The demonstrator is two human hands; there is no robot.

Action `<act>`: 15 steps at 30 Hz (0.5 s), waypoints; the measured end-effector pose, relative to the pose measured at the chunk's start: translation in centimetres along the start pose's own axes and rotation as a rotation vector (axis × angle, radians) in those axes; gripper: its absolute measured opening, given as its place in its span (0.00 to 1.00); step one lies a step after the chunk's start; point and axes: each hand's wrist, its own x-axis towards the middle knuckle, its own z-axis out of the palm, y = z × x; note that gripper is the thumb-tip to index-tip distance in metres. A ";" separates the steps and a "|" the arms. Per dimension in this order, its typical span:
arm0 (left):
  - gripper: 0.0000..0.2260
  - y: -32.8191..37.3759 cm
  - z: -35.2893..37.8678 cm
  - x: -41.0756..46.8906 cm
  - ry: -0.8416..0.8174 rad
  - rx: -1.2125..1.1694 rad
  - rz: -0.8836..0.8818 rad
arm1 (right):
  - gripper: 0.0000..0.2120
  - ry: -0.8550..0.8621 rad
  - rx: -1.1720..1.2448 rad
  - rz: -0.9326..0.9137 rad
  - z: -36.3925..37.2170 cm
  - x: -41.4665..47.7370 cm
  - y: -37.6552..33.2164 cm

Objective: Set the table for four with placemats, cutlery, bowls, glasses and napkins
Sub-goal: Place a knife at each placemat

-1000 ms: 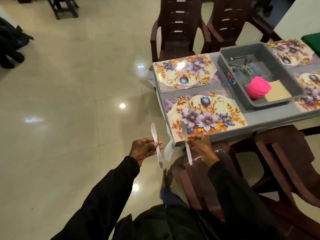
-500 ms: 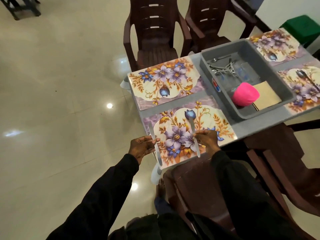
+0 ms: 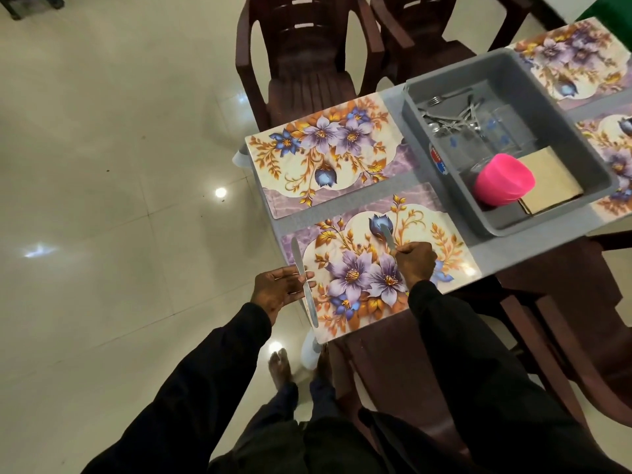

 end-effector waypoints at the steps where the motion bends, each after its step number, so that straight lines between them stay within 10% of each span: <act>1: 0.11 0.1 -0.2 0.1 -0.002 0.002 0.002 | 0.01 0.006 -0.026 -0.001 0.1 0.0 0.0; 15: 0.09 3.7 -2.3 2.0 -0.063 -0.013 0.036 | 0.04 0.107 -0.039 -0.031 0.2 -1.5 -2.1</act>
